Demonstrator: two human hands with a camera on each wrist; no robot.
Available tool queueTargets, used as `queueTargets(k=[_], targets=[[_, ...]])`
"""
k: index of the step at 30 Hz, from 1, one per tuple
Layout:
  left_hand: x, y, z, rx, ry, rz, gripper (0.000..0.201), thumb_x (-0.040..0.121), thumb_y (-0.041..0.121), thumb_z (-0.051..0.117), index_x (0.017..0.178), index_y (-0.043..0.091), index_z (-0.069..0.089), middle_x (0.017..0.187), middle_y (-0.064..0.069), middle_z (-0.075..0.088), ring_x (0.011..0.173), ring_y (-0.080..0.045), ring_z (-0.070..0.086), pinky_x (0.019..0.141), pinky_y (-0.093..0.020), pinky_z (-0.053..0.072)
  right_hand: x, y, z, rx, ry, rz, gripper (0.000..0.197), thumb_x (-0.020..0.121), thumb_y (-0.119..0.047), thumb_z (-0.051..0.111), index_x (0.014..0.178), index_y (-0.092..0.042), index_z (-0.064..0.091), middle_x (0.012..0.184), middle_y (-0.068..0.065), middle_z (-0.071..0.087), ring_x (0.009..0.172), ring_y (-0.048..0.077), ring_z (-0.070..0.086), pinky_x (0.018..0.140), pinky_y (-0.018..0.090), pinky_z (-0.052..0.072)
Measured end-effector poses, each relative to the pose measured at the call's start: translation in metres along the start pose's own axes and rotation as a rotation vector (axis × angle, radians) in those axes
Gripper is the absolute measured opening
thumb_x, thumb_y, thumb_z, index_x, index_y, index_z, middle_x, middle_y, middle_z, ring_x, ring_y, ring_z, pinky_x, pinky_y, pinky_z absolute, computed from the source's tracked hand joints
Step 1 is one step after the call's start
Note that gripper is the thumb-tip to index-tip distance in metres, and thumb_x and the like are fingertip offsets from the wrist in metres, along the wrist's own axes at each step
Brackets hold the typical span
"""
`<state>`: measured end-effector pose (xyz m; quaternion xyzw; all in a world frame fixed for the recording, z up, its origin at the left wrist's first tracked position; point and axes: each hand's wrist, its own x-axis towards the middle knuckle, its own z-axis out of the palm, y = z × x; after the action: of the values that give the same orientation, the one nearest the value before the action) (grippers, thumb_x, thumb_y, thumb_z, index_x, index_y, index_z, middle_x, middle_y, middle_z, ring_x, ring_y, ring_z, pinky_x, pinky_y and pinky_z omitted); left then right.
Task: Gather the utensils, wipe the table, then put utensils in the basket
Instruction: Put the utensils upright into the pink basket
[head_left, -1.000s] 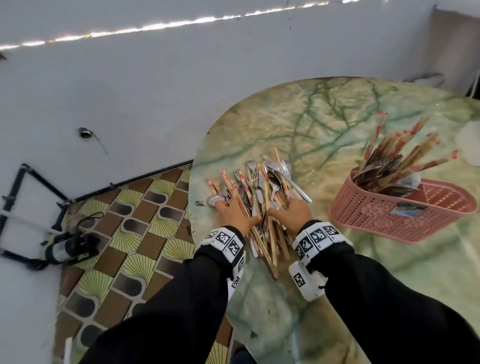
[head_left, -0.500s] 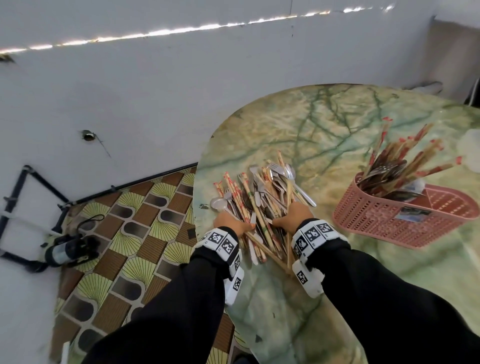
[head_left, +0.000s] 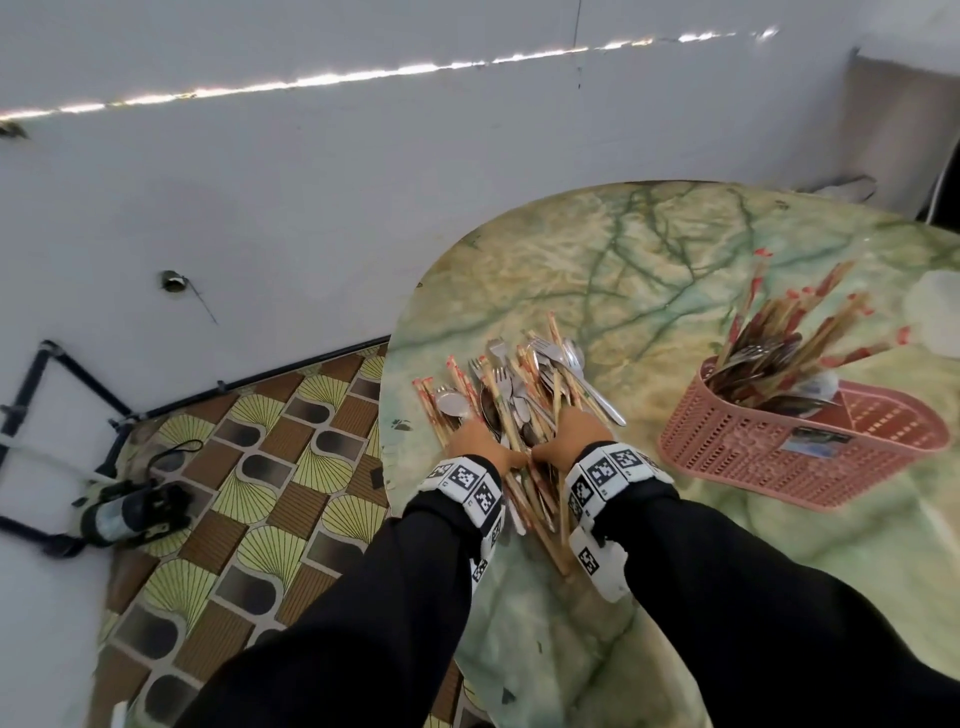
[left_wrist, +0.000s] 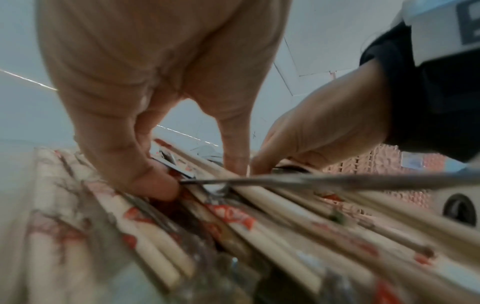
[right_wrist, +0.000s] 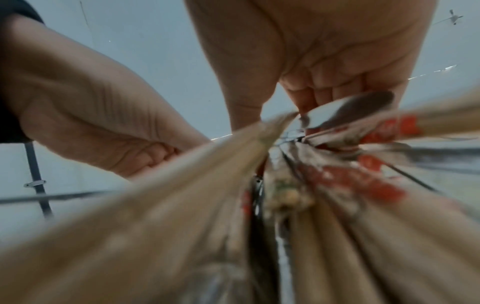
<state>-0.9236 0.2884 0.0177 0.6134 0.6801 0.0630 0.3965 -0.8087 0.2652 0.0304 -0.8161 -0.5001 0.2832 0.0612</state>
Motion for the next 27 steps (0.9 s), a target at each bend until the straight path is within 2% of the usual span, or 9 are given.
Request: queueTargets(k=[3,6,9,11,14,16,19,24,27], targets=[[0.003,0.001,-0.003,-0.015,-0.031,-0.032,0.056,0.07,0.036,0.079,0.106,-0.003,0.061,0.107,-0.016,0.067,0.097,-0.027,0.065,0.064,-0.028,0.045,0.003,0.001,-0.003,0.007,0.0,0.006,0.031,0.077,-0.029,0.072,0.089,-0.008,0.053,0.087,0.007,0.057,0.082,0.023,0.058,0.07,0.03,0.049],[0.005,0.0,-0.006,-0.098,-0.039,-0.066,0.052,0.071,0.033,0.078,0.105,-0.003,0.06,0.097,-0.017,0.066,0.089,-0.026,0.065,0.068,-0.028,0.047,0.005,0.004,-0.004,0.047,-0.004,0.027,0.027,0.076,-0.026,0.071,0.086,-0.006,0.056,0.086,0.009,0.059,0.08,0.023,0.06,0.07,0.03,0.051],[0.004,0.0,-0.002,-0.181,-0.009,-0.076,0.032,0.072,0.029,0.077,0.073,0.005,0.056,0.067,-0.005,0.055,0.06,-0.018,0.054,0.059,-0.027,0.046,0.006,0.008,-0.003,0.113,-0.002,0.045,0.024,0.078,-0.023,0.068,0.089,-0.005,0.056,0.082,0.007,0.056,0.076,0.021,0.056,0.067,0.03,0.049],[0.001,0.001,0.002,-0.177,0.021,-0.082,0.038,0.074,0.03,0.074,0.059,0.01,0.045,0.057,-0.003,0.047,0.051,-0.015,0.046,0.049,-0.025,0.039,0.007,0.01,0.0,0.156,0.015,0.052,0.02,0.079,-0.022,0.066,0.078,-0.007,0.053,0.077,0.007,0.054,0.075,0.022,0.056,0.071,0.033,0.052],[0.0,0.004,0.009,-0.144,0.054,-0.024,0.033,0.073,0.036,0.07,0.071,0.006,0.056,0.071,-0.014,0.062,0.069,-0.027,0.063,0.055,-0.029,0.045,0.007,0.014,0.005,0.237,0.03,0.057,0.018,0.079,-0.02,0.064,0.08,-0.005,0.056,0.082,0.012,0.061,0.074,0.024,0.059,0.072,0.035,0.054],[-0.002,0.006,0.009,-0.132,0.072,0.005,0.041,0.071,0.044,0.07,0.082,0.007,0.055,0.078,-0.014,0.065,0.076,-0.031,0.065,0.059,-0.033,0.048,0.006,0.017,0.007,0.261,0.037,0.05,0.023,0.08,-0.024,0.065,0.086,-0.003,0.059,0.089,0.014,0.065,0.077,0.026,0.061,0.07,0.034,0.052],[0.0,0.008,0.009,-0.081,0.051,0.015,0.044,0.07,0.043,0.075,0.07,0.01,0.046,0.061,-0.003,0.05,0.057,-0.021,0.053,0.047,-0.026,0.037,0.006,0.022,0.008,0.267,0.062,0.049,0.027,0.08,-0.019,0.064,0.1,-0.003,0.057,0.095,0.01,0.063,0.083,0.025,0.06,0.071,0.03,0.049],[0.002,0.013,0.011,-0.049,0.023,0.011,0.037,0.075,0.034,0.074,0.066,0.007,0.05,0.064,-0.003,0.049,0.069,-0.025,0.06,0.057,-0.028,0.042,0.005,0.026,0.008,0.319,0.078,-0.006,0.033,0.08,-0.021,0.063,0.109,-0.005,0.058,0.104,0.011,0.064,0.094,0.026,0.061,0.079,0.028,0.049],[0.002,0.014,0.014,-0.06,0.033,0.019,0.035,0.076,0.033,0.072,0.071,0.003,0.055,0.077,-0.01,0.059,0.078,-0.027,0.064,0.06,-0.029,0.044,0.006,0.027,0.009,0.33,0.049,-0.017,0.037,0.075,-0.028,0.069,0.104,-0.008,0.059,0.099,0.008,0.066,0.087,0.024,0.062,0.077,0.03,0.052]])
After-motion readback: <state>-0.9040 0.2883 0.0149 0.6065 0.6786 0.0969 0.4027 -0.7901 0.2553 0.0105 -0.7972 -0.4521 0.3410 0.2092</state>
